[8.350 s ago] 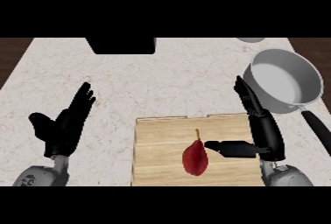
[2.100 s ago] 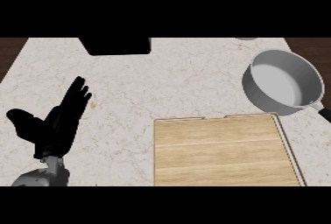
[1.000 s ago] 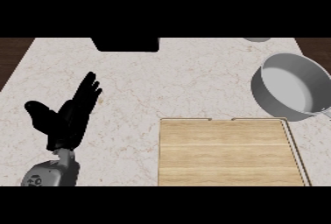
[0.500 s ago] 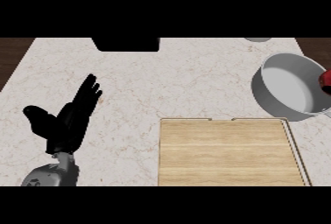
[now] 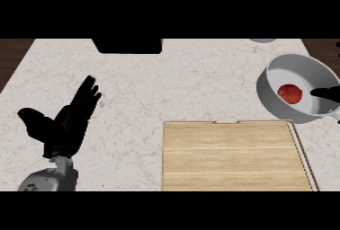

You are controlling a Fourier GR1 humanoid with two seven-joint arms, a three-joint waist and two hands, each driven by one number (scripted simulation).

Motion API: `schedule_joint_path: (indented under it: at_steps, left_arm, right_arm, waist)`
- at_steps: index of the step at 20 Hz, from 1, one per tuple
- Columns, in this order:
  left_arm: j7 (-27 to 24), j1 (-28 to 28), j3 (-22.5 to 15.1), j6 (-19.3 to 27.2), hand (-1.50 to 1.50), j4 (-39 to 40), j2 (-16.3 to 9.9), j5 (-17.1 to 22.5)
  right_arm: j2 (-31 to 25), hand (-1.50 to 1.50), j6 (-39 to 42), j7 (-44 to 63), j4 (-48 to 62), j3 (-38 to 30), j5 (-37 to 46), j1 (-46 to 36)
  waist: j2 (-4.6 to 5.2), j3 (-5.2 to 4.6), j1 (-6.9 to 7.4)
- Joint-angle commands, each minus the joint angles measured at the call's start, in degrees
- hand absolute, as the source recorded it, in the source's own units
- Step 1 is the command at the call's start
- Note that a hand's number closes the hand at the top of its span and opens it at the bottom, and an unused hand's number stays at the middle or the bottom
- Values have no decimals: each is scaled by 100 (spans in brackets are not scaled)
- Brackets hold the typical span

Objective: Pick the pear from the tray and place it in the pot

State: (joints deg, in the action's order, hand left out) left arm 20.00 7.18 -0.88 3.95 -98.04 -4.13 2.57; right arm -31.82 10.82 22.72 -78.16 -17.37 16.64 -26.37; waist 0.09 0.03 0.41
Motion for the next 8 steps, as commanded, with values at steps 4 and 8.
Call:
schedule_joint_path:
  at_steps: [4,8]
  left_arm:
    - [-103,89,77,-47,0,188,-35,13]
    - [-384,-67,163,-208,0,335,-110,78]
  right_arm:
    - [193,-150,-1195,-982,354,-1013,-310,-262]
    - [-231,-150,-1169,-1261,720,-1725,-719,-119]
  waist:
    - [5,3,-16]
    - [1,0,-46]
